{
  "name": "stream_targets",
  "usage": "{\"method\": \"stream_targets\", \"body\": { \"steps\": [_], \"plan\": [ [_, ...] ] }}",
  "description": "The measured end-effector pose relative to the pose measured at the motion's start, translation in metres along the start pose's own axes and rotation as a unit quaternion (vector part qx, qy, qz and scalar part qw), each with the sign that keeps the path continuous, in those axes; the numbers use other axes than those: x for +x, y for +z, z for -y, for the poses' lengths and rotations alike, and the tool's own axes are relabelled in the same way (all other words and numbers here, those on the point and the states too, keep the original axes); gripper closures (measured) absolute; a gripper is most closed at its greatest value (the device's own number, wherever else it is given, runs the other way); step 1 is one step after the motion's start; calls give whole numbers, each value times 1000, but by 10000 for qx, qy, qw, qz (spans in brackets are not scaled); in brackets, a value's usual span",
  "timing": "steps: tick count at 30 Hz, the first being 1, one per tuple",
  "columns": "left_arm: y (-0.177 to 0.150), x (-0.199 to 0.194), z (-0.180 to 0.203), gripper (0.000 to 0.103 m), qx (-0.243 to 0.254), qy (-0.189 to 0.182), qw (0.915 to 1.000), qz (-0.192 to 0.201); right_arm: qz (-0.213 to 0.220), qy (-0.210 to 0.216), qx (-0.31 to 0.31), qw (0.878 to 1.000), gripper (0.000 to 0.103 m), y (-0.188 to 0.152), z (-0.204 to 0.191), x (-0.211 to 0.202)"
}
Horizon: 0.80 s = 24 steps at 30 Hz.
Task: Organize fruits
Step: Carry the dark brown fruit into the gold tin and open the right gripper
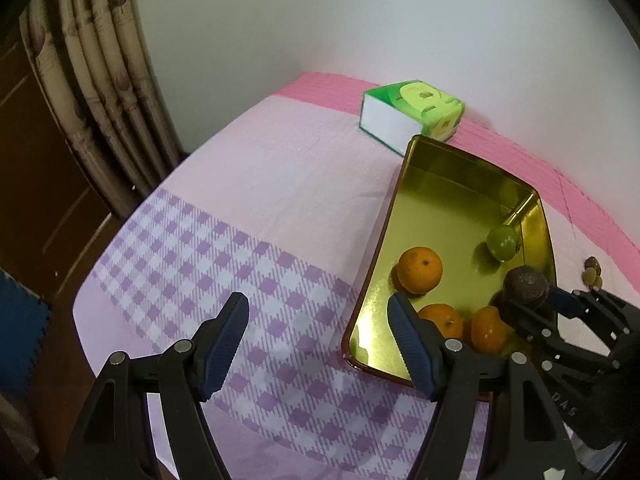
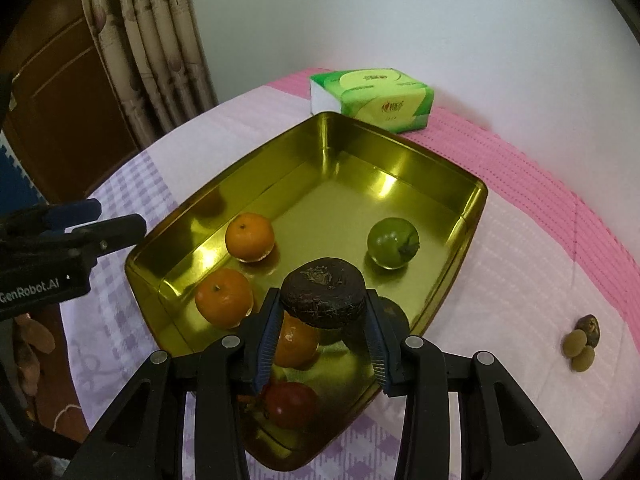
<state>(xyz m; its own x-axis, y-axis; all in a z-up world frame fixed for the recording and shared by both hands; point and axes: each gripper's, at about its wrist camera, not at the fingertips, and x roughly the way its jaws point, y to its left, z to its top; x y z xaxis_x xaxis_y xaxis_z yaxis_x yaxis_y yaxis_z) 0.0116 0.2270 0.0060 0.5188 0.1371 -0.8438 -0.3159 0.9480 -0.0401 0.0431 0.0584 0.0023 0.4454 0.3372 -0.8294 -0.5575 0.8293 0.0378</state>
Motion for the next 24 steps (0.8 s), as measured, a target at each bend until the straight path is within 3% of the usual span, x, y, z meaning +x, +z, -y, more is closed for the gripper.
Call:
{"method": "stream_targets", "body": {
  "steps": [13,24],
  "plan": [
    [0,6,-3,35,-129,-12,9997,-201,-77,39,-88,9999,62,-1,-7,10],
    [1,4,2,32,13,204,9996,-172,-89,71,-38,9999,61,-2,-11,11]
  ]
}}
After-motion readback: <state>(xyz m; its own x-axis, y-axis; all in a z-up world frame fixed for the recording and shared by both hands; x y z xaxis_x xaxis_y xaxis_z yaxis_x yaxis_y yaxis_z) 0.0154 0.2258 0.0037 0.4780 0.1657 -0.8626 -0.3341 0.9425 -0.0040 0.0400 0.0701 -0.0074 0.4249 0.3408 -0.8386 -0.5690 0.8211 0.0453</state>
